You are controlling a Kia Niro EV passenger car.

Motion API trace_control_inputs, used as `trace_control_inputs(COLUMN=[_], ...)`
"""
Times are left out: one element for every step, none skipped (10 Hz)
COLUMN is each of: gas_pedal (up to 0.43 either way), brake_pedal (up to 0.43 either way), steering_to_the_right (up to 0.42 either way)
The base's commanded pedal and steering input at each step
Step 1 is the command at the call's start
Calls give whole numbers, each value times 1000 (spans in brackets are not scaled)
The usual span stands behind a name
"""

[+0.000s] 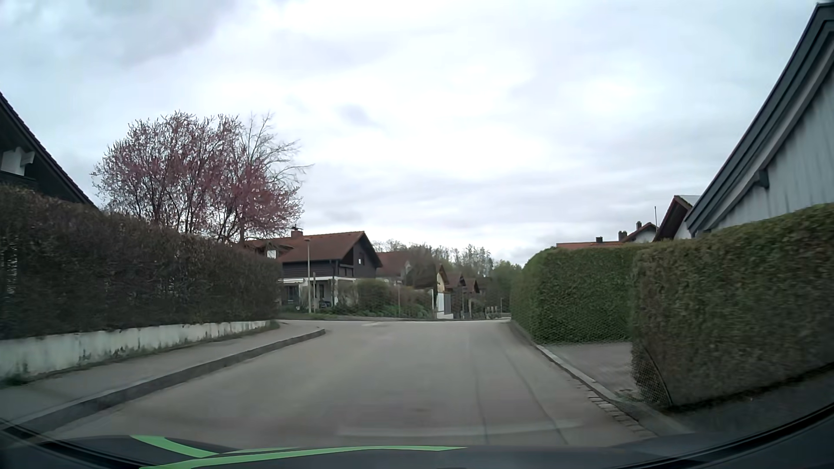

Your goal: Follow the waypoints while adhering to traffic rules and regulations

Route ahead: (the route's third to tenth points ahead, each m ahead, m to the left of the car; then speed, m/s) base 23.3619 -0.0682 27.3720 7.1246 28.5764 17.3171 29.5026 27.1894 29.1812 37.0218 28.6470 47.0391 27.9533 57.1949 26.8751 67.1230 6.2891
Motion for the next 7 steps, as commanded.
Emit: trace_control_inputs(gas_pedal=[59,59,47,47,39,0,0], brake_pedal=[0,0,0,0,0,0,0], steering_to_the_right=[27,28,33,38,40,41,42])
